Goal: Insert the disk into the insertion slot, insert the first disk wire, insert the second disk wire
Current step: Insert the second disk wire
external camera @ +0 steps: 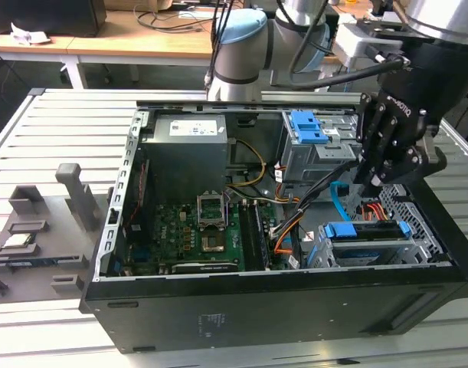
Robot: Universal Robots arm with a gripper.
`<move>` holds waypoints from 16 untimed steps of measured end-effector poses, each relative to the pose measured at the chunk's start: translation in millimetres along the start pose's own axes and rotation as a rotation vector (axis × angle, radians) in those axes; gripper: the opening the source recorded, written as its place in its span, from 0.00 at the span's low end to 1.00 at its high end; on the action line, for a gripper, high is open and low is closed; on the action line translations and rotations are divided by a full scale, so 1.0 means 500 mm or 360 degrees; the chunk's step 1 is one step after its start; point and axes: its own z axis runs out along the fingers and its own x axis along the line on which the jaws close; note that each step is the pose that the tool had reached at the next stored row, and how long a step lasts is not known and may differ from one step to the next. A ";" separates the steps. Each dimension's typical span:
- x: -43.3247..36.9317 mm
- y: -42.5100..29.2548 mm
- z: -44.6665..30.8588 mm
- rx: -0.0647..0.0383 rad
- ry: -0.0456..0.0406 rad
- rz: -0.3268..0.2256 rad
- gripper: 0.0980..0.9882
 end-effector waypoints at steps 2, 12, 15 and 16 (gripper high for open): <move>-0.009 0.016 0.008 0.0000 0.0000 -0.0003 0.23; -0.014 0.043 0.024 0.0003 0.0005 -0.0043 0.23; -0.014 0.043 0.024 0.0003 0.0005 -0.0043 0.23; -0.014 0.043 0.024 0.0003 0.0005 -0.0043 0.23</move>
